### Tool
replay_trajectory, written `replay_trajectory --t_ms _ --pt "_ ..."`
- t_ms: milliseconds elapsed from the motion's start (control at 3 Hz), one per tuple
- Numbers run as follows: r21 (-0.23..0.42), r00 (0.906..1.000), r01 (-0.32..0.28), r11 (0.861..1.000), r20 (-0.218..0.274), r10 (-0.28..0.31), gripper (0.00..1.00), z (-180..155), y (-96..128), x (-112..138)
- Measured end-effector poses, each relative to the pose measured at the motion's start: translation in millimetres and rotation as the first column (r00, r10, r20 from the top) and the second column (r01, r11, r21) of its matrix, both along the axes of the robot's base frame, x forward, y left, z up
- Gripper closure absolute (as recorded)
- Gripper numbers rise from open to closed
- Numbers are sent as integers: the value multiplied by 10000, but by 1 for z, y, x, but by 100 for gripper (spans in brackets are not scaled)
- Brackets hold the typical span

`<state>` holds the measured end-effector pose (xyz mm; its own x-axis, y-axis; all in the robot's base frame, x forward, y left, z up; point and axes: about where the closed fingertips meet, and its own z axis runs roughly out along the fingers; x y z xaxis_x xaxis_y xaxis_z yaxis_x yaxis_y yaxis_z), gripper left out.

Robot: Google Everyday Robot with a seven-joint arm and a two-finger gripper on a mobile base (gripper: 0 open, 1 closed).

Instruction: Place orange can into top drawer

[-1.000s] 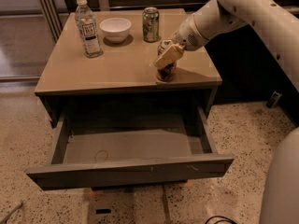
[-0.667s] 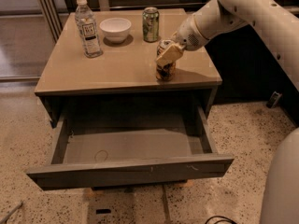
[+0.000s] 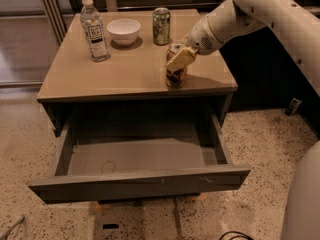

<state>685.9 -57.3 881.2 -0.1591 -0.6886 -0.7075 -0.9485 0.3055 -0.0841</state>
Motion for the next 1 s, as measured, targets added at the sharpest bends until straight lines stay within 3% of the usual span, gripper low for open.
replay_trajectory --t_ms 333,1000 --pt "150 9998 -154 9998 113 152 100 10 -2 -15" --pt "508 9993 -300 9983 244 288 100 34 -3 -79"
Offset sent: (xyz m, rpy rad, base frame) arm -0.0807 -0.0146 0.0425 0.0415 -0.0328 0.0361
